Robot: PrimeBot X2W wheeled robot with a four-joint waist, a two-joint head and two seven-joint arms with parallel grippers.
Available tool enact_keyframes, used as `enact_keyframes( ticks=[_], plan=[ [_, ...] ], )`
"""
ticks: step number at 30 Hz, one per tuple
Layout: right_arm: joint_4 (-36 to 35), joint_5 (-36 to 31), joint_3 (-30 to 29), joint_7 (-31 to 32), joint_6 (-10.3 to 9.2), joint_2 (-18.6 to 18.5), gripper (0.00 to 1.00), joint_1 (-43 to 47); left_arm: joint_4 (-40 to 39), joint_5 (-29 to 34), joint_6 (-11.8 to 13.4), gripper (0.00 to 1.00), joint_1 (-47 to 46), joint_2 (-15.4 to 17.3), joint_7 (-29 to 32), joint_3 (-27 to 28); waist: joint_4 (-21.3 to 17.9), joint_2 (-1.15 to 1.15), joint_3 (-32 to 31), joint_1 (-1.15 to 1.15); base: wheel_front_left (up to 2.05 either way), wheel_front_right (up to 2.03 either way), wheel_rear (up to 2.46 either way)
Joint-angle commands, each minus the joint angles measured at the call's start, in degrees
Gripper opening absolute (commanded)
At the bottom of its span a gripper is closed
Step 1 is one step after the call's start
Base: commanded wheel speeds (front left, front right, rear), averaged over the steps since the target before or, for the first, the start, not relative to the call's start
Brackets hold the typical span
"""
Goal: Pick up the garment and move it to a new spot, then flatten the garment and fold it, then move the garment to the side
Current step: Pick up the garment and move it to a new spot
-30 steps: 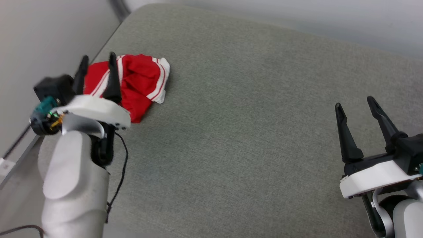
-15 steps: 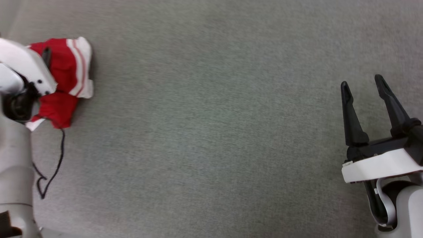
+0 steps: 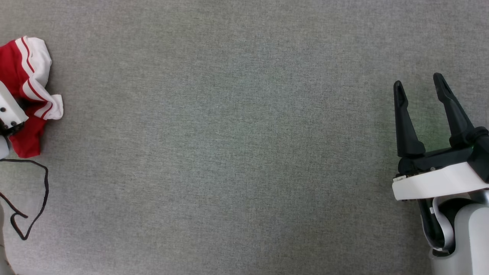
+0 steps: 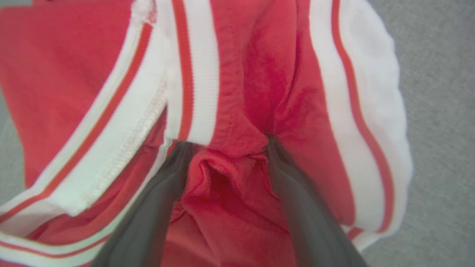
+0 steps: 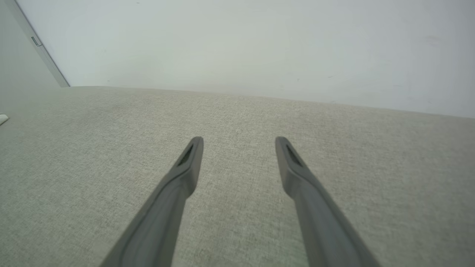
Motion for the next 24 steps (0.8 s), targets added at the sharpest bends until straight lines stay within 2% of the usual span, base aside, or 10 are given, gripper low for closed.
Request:
enact_keyframes(
  ticks=[1,2,7,13,15,16,24],
  plan=[
    [0.2,-0.1,-0.2,-0.2,-0.04,0.3,1.0,-0.4,3.2,0.4,0.3,0.36,6.7,-2.6,1.6,-1.1,0.4,0.0,-0.4,0.0,0.0,0.0,0.0],
    [0.2,-0.2,-0.4,-0.2,-0.03,0.3,1.0,-0.3,2.6,0.7,0.4,0.0,6.5,-2.2,0.4,-1.2,0.6,0.0,-0.8,0.0,0.0,0.0,0.0],
    [0.4,-0.6,-0.5,-0.2,-0.04,0.3,1.0,0.8,-2.5,3.0,1.8,0.0,4.1,-0.8,-9.1,-1.5,2.2,0.0,-3.9,0.0,0.0,0.0,0.0],
    [0.8,-0.4,-0.8,-0.2,-0.04,0.6,1.0,2.4,-6.4,5.6,0.9,0.0,2.4,-0.5,-24.6,-2.9,4.1,0.0,-9.6,0.0,0.0,0.0,0.0],
    [0.9,-0.4,-1.1,-0.1,-0.04,0.8,1.0,3.1,-7.2,6.0,0.5,0.0,1.8,-1.1,-29.5,-3.1,4.7,0.0,-11.5,0.0,0.0,0.0,0.0],
    [0.9,-0.4,-1.1,-0.1,-0.04,0.8,1.0,3.1,-7.2,6.0,0.5,0.0,1.8,-1.1,-29.5,-3.1,4.7,0.0,-11.5,0.0,0.0,0.0,0.0],
    [1.4,-0.1,-2.0,-0.1,-0.04,1.6,1.0,6.2,-10.2,6.3,-1.3,0.0,1.9,-4.1,-43.7,-4.5,4.5,0.0,-18.8,0.0,0.0,0.0,0.0]
  ],
)
